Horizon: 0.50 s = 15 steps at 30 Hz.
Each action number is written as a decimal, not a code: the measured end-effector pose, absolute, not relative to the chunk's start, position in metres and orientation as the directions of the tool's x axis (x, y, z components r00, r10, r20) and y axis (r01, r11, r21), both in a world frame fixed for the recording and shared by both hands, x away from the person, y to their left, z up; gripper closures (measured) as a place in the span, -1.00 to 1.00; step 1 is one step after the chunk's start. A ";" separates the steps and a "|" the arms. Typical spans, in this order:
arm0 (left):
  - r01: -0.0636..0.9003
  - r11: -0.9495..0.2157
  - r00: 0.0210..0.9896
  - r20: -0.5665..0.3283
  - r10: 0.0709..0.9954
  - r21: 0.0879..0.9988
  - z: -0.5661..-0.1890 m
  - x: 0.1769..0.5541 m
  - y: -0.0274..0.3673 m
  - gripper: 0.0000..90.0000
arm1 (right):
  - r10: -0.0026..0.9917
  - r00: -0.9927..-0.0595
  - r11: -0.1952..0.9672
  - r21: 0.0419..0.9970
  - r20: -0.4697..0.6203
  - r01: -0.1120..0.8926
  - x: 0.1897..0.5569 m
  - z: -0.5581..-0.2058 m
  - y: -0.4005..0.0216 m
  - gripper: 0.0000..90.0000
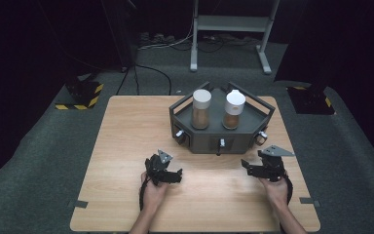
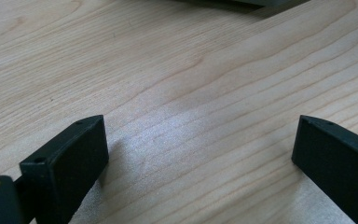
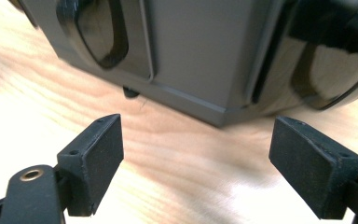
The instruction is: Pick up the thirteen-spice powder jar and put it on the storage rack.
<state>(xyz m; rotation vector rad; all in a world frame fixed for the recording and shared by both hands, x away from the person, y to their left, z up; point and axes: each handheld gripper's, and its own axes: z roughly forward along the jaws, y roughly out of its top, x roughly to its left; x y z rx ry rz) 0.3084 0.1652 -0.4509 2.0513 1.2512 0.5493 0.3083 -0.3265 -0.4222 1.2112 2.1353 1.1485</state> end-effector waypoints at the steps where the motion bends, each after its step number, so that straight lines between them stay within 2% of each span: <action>1: 0.612 -0.321 0.453 0.012 0.891 0.723 -0.451 0.308 0.165 -0.92 | 0.847 -0.531 0.287 0.816 0.028 0.501 0.309 -0.426 -0.323 -0.62; 15: 0.612 -0.321 0.453 0.012 0.891 0.722 -0.451 0.308 0.165 -0.92 | 0.867 -0.497 0.279 0.777 0.049 0.565 0.309 -0.451 -0.319 -0.65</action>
